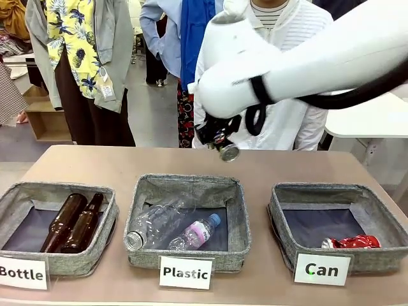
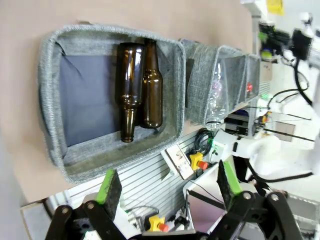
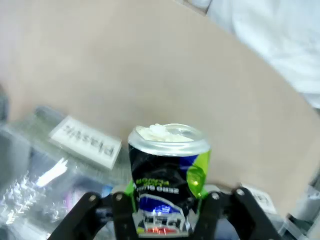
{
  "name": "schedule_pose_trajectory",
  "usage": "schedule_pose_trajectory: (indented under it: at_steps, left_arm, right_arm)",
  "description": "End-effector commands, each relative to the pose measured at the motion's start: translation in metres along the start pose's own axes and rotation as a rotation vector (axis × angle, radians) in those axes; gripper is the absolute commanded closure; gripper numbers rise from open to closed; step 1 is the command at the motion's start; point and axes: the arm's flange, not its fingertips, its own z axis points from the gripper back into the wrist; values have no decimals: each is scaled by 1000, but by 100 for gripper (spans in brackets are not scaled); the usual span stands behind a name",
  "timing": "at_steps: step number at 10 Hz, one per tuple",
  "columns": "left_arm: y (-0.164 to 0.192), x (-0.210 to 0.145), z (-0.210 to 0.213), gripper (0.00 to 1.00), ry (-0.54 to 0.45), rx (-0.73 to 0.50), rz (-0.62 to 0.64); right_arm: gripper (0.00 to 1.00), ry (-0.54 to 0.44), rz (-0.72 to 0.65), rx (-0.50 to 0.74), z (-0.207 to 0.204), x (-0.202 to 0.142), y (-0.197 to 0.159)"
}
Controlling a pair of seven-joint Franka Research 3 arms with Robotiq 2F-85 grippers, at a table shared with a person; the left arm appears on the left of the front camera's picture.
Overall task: Sort the can waste into the basket.
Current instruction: Pick up the can waste from the table and place it in the right Fabric basket.
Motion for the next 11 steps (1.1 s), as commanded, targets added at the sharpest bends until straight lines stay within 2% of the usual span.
schedule_pose_trajectory:
  at_steps: [1, 2, 4, 5, 6, 8, 9, 11]
  left_arm:
    - [-3, 1, -1, 0, -5, -14, 13]
    - [-3, 1, -1, 0, -5, -14, 13]
    - [-3, 1, -1, 0, -5, -14, 13]
    - [-3, 1, -1, 0, -5, -14, 13]
    - [-3, 1, -1, 0, -5, -14, 13]
    - [-3, 1, -1, 0, -5, -14, 13]
    - [-3, 1, -1, 0, -5, -14, 13]
    - [-3, 1, -1, 0, -5, -14, 13]
  right_arm:
    - [72, 189, 275, 139, 38, -79, -47]
    - [72, 292, 403, 155, 51, -109, -68]
    - [72, 363, 388, 261, 56, -159, -112]
    - [72, 311, 363, 297, 50, -184, -134]
    - [72, 292, 406, 241, 41, -205, -152]
    - [72, 299, 791, 347, 26, -239, -186]
    - [72, 257, 807, 413, 20, -244, -198]
    - [72, 242, 804, 418, 14, -242, -205]
